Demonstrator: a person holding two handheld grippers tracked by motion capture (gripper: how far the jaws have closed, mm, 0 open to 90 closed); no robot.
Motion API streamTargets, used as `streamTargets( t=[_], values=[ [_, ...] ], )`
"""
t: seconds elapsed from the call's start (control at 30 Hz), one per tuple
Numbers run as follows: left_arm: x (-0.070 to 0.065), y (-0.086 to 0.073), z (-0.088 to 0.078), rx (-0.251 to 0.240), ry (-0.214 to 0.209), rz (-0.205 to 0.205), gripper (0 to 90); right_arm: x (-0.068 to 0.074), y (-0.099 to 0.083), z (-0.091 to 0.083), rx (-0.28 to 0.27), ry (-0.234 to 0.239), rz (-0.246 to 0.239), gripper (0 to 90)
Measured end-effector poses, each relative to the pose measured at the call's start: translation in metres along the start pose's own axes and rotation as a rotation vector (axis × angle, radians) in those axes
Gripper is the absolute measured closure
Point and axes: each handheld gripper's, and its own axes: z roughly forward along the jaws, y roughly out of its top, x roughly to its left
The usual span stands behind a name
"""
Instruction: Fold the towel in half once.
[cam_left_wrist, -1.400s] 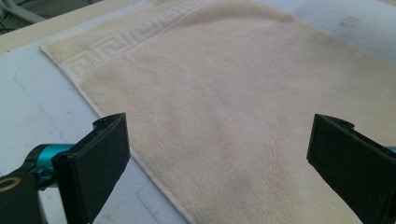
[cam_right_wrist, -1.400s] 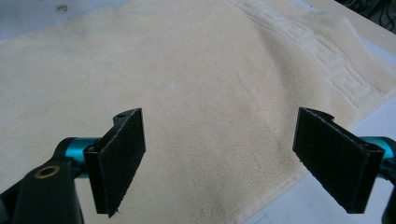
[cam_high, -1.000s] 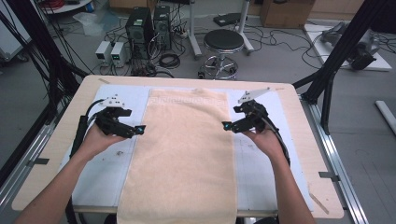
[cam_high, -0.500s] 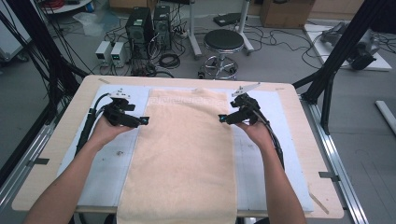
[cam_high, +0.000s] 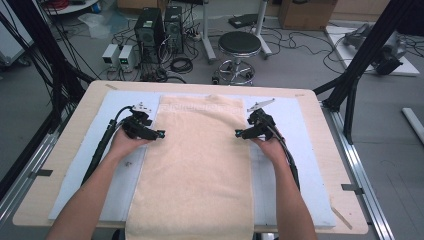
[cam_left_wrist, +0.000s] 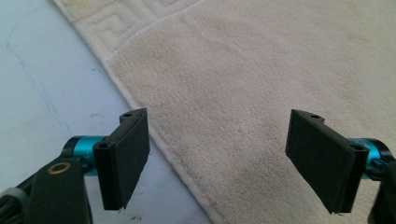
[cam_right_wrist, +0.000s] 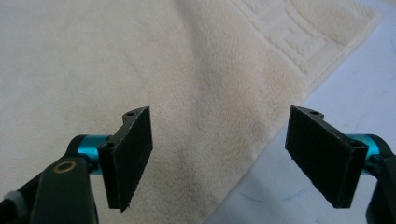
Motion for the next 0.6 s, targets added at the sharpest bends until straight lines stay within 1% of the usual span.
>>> streamTargets(
  t=[0.03,0.07,0.1,0.13,0.17,0.2,0.27,0.33,0.4,0.47,0.57,0.6],
  values=[
    [0.0006,-0.0006,0.0012,0.011,-0.006,0.001,24.7,0.0002,-0.0007,0.0023,0.015,-0.007,-0.002,25.5],
    [0.0012,-0.0015,0.0024,0.024,-0.020,-0.002,27.9,0.0007,-0.0014,0.0044,0.034,-0.011,-0.008,27.0],
    [0.0015,-0.0026,0.0041,0.035,-0.027,-0.006,33.5,0.0011,-0.0022,0.0067,0.048,-0.015,-0.016,29.3],
    [0.0009,-0.0031,0.0046,0.029,-0.032,-0.006,34.9,0.0012,-0.0030,0.0088,0.060,-0.013,-0.022,33.1],
    [0.0007,-0.0031,0.0046,0.031,-0.024,-0.001,34.2,0.0014,-0.0035,0.0104,0.075,-0.004,-0.018,35.2],
    [0.0003,-0.0030,0.0043,0.032,-0.013,0.000,36.2,0.0014,-0.0039,0.0110,0.064,-0.001,-0.010,37.7],
    [0.0006,-0.0033,0.0034,0.033,-0.006,0.011,40.4,0.0023,-0.0036,0.0108,0.065,-0.001,0.000,41.5],
    [-0.0007,-0.0045,0.0022,0.030,0.020,0.039,48.8,0.0038,-0.0020,0.0101,0.075,0.007,-0.009,50.6],
    [-0.0031,-0.0050,0.0020,0.032,0.038,0.057,51.8,0.0053,-0.0008,0.0095,0.083,0.022,-0.019,56.6],
    [-0.0044,-0.0038,0.0015,0.041,0.035,0.059,57.1,0.0060,-0.0004,0.0100,0.081,0.033,-0.018,60.7],
    [-0.0060,-0.0038,0.0013,0.039,0.029,0.048,66.3,0.0068,0.0003,0.0098,0.088,0.035,0.001,64.6],
    [-0.0064,-0.0037,0.0011,0.041,0.026,0.045,68.0,0.0071,0.0009,0.0094,0.093,0.041,-0.001,68.7]
  ],
)
